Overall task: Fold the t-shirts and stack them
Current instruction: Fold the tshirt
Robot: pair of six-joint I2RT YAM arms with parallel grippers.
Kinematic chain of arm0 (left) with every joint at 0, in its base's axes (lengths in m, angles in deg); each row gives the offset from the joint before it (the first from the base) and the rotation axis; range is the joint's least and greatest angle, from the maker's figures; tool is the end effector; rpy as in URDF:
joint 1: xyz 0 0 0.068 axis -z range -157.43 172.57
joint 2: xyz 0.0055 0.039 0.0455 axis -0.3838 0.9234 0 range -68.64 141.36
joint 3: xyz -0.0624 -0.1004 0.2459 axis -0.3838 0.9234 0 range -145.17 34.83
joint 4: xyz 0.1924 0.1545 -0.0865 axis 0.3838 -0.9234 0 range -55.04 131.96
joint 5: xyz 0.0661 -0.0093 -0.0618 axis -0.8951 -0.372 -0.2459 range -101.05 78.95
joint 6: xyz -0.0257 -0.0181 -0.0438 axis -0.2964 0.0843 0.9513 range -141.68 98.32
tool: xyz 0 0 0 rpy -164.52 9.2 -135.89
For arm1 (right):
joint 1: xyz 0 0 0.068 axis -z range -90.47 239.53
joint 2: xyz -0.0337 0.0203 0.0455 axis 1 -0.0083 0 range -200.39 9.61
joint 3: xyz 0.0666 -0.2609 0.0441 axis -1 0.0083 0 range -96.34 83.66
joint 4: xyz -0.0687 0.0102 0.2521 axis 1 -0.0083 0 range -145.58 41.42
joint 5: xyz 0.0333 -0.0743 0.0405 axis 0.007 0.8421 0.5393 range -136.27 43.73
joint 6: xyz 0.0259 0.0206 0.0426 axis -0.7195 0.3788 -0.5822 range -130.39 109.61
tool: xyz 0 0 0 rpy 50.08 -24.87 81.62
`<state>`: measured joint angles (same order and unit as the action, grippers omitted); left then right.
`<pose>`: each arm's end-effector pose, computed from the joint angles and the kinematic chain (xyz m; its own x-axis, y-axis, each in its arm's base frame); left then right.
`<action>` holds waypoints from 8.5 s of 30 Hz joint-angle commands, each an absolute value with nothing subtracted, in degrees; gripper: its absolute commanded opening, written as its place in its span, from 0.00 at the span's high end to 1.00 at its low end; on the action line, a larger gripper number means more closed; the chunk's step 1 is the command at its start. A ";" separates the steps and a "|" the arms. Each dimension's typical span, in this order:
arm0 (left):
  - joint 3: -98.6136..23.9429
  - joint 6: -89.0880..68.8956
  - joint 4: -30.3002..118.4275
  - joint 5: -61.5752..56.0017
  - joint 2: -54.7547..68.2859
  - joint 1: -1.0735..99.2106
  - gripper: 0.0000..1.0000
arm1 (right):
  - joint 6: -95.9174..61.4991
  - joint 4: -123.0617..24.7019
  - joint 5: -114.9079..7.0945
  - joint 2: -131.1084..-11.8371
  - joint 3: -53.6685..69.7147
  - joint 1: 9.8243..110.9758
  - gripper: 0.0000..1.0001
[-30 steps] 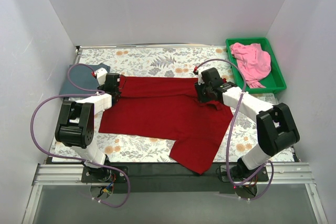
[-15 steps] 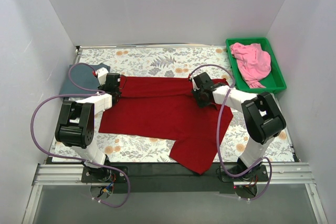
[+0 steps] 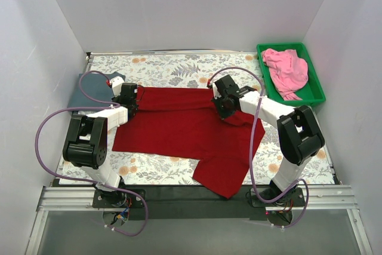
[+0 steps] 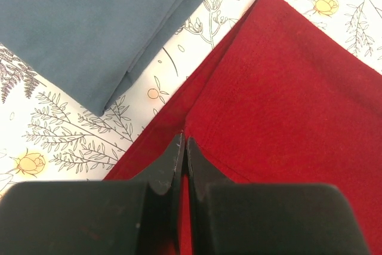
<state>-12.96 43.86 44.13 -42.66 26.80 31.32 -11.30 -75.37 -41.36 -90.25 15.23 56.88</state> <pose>0.3267 -0.0314 0.1613 -0.0791 -0.7721 -0.6306 -0.7381 0.4705 -0.4835 0.3076 0.1934 0.2040 -0.7235 -0.4449 -0.5278 -0.4882 0.8703 -0.0644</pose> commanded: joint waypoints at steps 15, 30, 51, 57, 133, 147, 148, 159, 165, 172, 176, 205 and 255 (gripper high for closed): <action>-14.82 42.75 45.56 -45.59 26.54 31.62 0.97 | -16.46 -83.12 -51.91 -87.70 11.31 56.74 0.55; -14.91 42.75 45.65 -45.85 26.11 31.71 0.97 | -26.39 -59.06 -62.25 -64.84 41.90 79.68 0.34; -15.09 42.48 45.74 -45.85 26.19 31.71 0.97 | -28.68 -34.35 -69.64 -72.57 52.46 84.60 0.34; -15.18 42.48 45.74 -45.77 26.28 31.71 0.97 | -29.20 -33.38 -75.17 -73.27 51.76 84.61 0.38; -43.39 45.47 39.32 -41.46 49.12 30.48 0.55 | -27.62 -50.96 -48.73 -101.21 7.37 86.19 0.72; -46.90 51.54 31.68 -39.79 54.76 26.61 0.57 | -29.73 -51.75 -40.29 -104.91 11.50 88.91 0.72; -46.82 51.80 31.33 -39.53 54.24 26.61 0.57 | -29.47 -52.10 -40.03 -105.00 11.06 88.91 0.72; -44.45 48.56 31.15 -35.65 42.38 28.80 0.34 | -24.72 -55.26 -44.69 -96.75 9.12 85.05 0.66; -38.40 47.76 29.57 -37.06 35.87 32.23 0.30 | -26.12 -57.55 -43.71 -93.05 14.13 81.27 0.60; -32.50 50.57 27.55 -35.48 34.63 32.76 0.30 | -26.66 -59.57 -45.83 -93.75 17.04 80.04 0.60; -31.61 51.18 27.37 -34.95 36.12 32.68 0.31 | -25.78 -60.45 -45.83 -95.59 16.16 79.95 0.59; -35.61 53.12 17.27 -34.51 22.53 30.66 0.25 | -17.68 -71.35 -45.83 -91.31 1.36 78.28 0.41; -3.49 67.00 10.06 -36.98 10.28 24.50 0.40 | -25.78 -83.30 -51.01 -51.12 46.04 76.25 0.44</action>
